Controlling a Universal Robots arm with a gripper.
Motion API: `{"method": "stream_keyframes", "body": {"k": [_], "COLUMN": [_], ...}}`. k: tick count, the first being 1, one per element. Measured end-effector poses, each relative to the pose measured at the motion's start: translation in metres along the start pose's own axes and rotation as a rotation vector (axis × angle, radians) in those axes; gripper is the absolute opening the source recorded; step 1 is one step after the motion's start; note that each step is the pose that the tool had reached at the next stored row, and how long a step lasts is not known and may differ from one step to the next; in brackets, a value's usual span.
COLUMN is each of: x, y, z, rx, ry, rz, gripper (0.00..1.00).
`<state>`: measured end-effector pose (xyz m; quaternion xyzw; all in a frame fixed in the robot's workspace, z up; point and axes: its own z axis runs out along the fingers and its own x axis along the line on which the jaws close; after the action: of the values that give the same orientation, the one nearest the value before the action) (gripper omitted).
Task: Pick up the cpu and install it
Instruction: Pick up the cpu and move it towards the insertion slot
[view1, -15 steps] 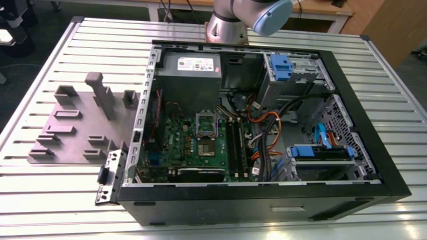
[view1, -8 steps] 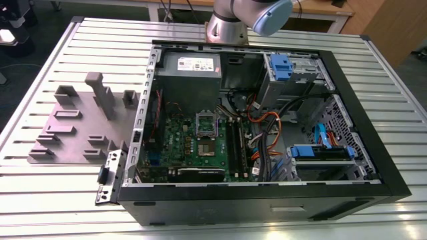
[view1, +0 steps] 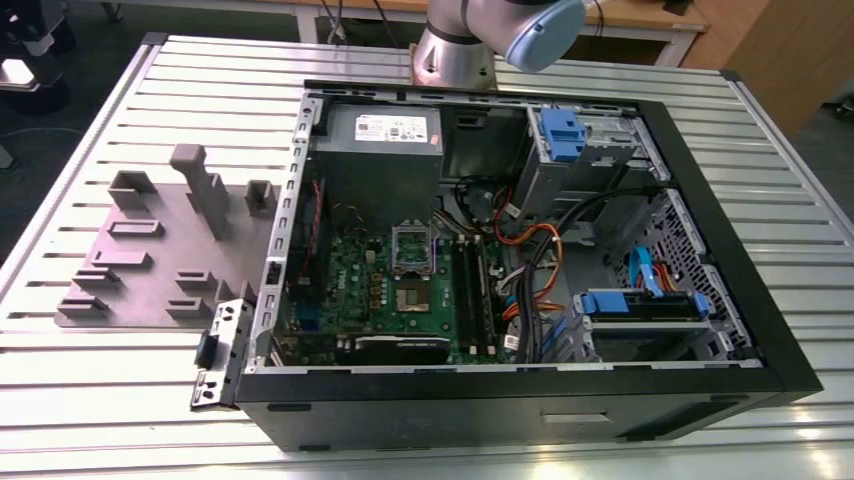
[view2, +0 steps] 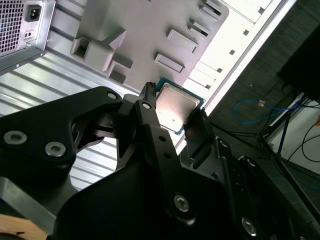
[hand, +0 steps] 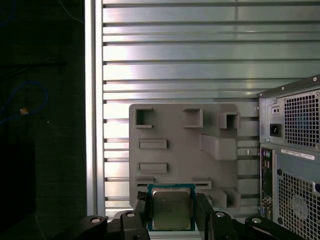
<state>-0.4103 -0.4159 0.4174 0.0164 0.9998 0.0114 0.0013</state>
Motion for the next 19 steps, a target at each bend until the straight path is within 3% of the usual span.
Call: {"method": "stream_keyframes", "body": {"k": [19], "x": [-0.0066], "y": [0.0002], "z": [0.0000], "rx": [0.0000], "ry": [0.0000], "rz": [0.000], "gripper": [0.47]}}
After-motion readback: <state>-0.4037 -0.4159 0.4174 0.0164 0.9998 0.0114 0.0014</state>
